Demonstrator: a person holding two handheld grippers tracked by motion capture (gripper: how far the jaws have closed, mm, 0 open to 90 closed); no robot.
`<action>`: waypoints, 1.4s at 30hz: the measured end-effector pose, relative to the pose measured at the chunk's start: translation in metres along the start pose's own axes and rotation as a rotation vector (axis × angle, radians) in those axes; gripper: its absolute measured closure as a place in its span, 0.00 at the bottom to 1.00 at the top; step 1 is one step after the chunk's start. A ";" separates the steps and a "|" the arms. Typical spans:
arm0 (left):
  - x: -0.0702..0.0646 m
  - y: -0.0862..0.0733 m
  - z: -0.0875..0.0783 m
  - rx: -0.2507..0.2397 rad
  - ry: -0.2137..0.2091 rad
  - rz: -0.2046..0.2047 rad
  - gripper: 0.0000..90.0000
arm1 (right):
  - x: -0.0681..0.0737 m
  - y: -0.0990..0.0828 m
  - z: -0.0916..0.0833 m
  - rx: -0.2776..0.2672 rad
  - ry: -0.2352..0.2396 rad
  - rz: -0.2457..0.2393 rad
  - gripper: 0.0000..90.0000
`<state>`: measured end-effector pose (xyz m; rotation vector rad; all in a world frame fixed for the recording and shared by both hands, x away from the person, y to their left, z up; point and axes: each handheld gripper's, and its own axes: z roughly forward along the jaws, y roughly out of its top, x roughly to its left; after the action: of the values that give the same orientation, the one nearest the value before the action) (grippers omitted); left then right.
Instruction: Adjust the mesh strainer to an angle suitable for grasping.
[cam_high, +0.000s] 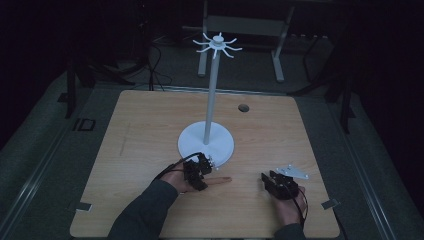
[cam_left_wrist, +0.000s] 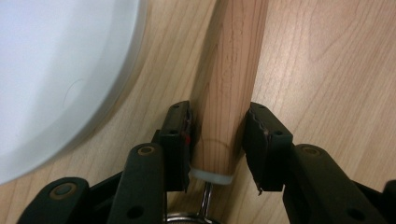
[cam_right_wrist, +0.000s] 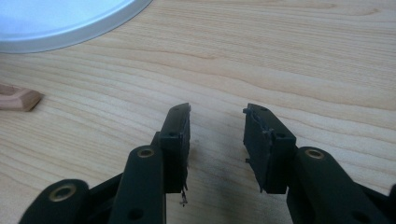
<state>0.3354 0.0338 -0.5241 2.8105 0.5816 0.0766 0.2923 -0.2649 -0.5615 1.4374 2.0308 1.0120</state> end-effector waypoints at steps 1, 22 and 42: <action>0.000 0.000 0.000 0.005 0.009 0.003 0.75 | 0.000 0.000 0.000 0.002 0.002 0.001 0.67; 0.003 -0.005 -0.016 -0.125 0.011 -0.069 0.77 | 0.000 0.000 0.000 0.002 -0.013 -0.013 0.64; 0.005 -0.007 -0.044 -0.306 0.076 -0.159 0.77 | 0.004 0.001 0.001 -0.025 -0.018 -0.079 0.57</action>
<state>0.3326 0.0526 -0.4836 2.4664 0.7404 0.2215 0.2926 -0.2603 -0.5610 1.3379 2.0383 0.9849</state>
